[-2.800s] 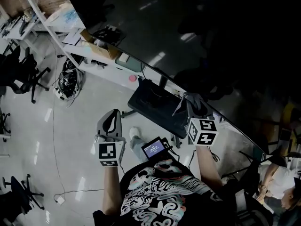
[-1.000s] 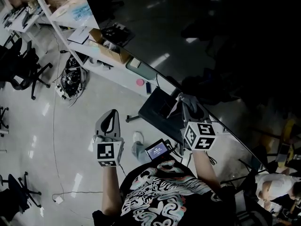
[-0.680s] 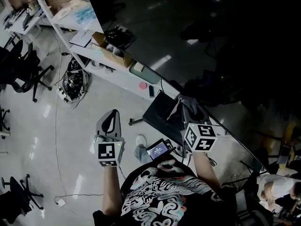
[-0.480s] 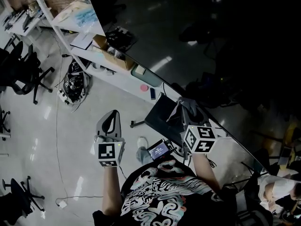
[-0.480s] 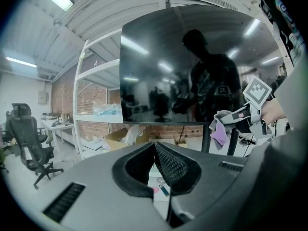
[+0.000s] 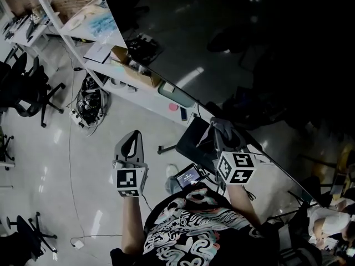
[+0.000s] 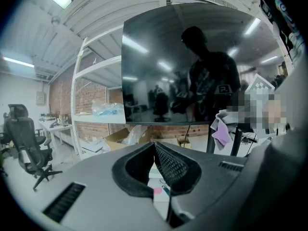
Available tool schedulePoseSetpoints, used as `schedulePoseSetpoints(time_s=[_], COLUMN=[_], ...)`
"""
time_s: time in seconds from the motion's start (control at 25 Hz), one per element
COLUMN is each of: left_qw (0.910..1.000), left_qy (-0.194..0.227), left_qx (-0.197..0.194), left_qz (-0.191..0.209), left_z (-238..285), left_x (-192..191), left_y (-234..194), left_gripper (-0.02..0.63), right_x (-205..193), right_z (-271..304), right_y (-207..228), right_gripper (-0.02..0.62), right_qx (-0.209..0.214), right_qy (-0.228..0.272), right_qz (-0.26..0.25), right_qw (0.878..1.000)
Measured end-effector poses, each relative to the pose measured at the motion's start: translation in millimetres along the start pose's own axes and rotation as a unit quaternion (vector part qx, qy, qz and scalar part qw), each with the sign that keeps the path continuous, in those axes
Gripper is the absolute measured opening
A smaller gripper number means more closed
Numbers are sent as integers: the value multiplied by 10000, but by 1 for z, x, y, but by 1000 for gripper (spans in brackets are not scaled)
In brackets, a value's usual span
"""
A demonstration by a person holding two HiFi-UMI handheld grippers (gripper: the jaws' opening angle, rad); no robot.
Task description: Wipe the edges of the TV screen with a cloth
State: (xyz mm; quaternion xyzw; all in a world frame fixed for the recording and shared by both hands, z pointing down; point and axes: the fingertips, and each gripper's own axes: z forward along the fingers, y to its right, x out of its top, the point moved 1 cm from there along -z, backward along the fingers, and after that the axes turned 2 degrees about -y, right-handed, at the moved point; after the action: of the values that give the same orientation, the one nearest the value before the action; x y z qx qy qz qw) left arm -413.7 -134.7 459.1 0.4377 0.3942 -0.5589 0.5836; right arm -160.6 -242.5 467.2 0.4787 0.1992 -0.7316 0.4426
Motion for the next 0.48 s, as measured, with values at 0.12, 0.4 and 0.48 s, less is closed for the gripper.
schedulePoseSetpoints(time_s=[0.12, 0.4, 0.48], left_qw=[10000, 9998, 9998], left_qy=[-6, -46, -57], left_qx=[-39, -141, -147], left_qz=[7, 101, 136], left_z=[6, 25, 30], left_x=[1, 5, 7], left_y=[-2, -11, -15], left_gripper=[18, 17, 18], right_x=[3, 8, 10], right_z=[3, 19, 24], right_y=[-2, -8, -10], right_gripper=[149, 149, 149], right_qx=[-27, -10, 6], right_qy=[13, 34, 27], right_qz=[36, 235, 322], right_qw=[10000, 9997, 9995])
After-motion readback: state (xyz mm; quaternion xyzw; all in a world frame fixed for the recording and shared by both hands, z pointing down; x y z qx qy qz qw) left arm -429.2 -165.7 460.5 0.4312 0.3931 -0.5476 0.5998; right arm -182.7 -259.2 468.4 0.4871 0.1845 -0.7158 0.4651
